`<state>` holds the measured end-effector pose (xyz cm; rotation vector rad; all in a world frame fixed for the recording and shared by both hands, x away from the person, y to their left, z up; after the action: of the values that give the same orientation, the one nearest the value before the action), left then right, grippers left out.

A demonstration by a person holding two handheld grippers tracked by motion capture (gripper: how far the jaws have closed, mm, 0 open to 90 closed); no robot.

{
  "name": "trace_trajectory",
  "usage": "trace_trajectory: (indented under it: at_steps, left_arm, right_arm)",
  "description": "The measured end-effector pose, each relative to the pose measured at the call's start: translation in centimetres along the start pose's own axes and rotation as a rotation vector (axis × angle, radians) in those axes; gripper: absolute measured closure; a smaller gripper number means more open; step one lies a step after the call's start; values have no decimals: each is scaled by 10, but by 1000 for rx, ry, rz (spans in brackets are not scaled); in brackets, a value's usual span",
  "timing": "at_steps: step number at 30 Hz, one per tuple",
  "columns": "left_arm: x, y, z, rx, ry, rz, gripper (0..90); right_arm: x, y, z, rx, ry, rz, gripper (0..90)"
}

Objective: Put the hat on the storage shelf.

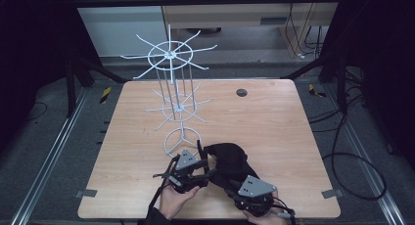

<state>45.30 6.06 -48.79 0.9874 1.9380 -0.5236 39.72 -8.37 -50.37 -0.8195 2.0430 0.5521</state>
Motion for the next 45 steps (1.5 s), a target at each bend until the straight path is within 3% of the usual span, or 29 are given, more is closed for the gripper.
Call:
trace_trajectory:
  at_steps: [2,4,7,12,15,18,21,24,26,28,32,40,45]
  left_arm:
    - [-2,-2,-3,31,-15,-6,431]
    - [-5,-5,-4,23,-20,32,424]
    - [-2,-9,4,18,24,77,399]
    - [9,-7,17,80,59,26,426]
    - [14,-4,21,49,93,37,485]
    - [15,1,22,32,102,29,495]
    - [13,4,18,27,94,34,497]
    - [10,6,14,9,96,61,494]
    - [9,8,8,-9,102,82,486]
    - [8,14,-1,-39,99,106,477]
    - [11,27,-22,-85,77,101,463]
    - [38,60,-73,-191,57,73,441]
    - [57,85,-101,-263,56,41,431]
  right_arm:
    - [0,2,1,-1,0,-9,654]
    - [-1,5,3,-9,4,-17,653]
    - [0,8,5,-24,10,-21,641]
    - [2,6,6,-22,21,-15,658]
    - [0,5,2,-44,9,3,653]
    - [-11,4,-10,-64,-52,23,635]
    - [-27,-10,-31,-22,-133,57,610]
    - [-35,-28,-43,62,-152,82,571]
    - [-38,-43,-47,117,-140,108,538]
    - [-39,-53,-45,134,-128,118,519]
    - [-43,-69,-33,139,-102,162,472]
    - [-49,-79,0,131,-55,240,371]
    - [-46,-83,13,133,-13,290,363]
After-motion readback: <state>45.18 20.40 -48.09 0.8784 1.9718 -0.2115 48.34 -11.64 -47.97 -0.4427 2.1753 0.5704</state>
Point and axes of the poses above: each handheld gripper's, and its own axes: z roughly forward along the jaws, x roughly out of its underside, y roughly to its left, the point moved 7 cm from there along z, roughly forward along the jaws, and after that the axes turned 13 degrees about z, right-handed, at the moved point
